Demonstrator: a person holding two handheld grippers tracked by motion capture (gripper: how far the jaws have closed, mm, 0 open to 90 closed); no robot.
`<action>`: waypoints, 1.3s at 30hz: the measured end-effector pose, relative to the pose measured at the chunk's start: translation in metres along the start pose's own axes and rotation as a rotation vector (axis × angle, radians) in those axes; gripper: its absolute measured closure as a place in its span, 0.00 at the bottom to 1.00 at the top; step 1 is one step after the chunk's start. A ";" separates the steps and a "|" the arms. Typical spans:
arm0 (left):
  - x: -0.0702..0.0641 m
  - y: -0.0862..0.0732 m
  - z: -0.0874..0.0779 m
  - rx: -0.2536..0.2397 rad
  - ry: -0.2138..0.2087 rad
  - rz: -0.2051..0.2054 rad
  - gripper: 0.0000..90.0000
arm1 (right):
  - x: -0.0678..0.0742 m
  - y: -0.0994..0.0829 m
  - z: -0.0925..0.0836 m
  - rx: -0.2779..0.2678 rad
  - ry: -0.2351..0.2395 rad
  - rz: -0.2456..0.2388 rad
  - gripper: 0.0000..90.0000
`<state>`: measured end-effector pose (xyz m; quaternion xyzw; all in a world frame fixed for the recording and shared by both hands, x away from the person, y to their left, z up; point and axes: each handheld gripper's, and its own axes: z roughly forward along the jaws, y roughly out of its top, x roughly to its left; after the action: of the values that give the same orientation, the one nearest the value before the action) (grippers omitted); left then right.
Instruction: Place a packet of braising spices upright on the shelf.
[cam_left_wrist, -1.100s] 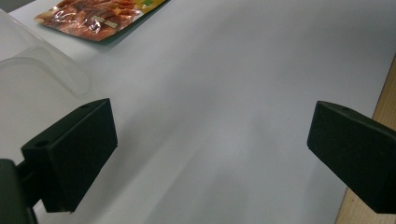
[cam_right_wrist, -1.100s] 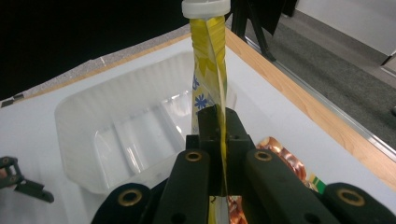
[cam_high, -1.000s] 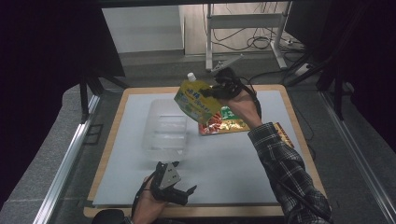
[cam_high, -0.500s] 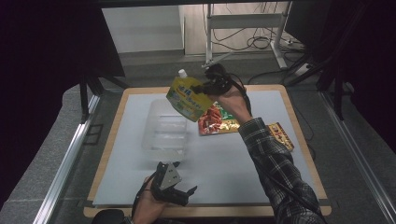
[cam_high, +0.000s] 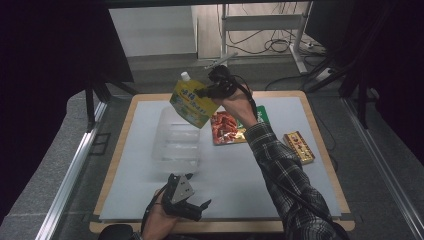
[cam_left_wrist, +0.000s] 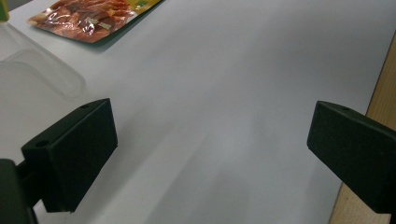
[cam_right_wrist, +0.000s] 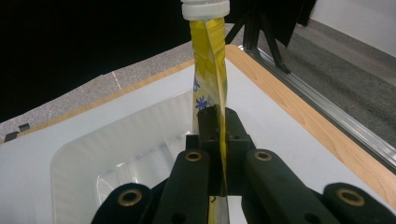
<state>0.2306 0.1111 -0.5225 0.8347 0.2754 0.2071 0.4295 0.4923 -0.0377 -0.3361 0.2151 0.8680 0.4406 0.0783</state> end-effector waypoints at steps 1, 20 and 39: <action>0.000 0.000 0.000 0.000 0.000 0.000 0.01 | 0.000 0.001 0.002 0.005 0.001 -0.003 0.99; 0.000 0.000 -0.001 -0.002 -0.003 0.000 0.01 | -0.001 0.006 0.045 0.103 0.013 -0.004 0.98; 0.000 0.000 -0.001 0.001 -0.006 0.002 0.01 | -0.011 -0.020 0.067 0.018 0.030 0.085 0.72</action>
<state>0.2299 0.1112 -0.5222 0.8359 0.2734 0.2049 0.4295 0.5182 -0.0038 -0.3929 0.2460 0.8632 0.4387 0.0442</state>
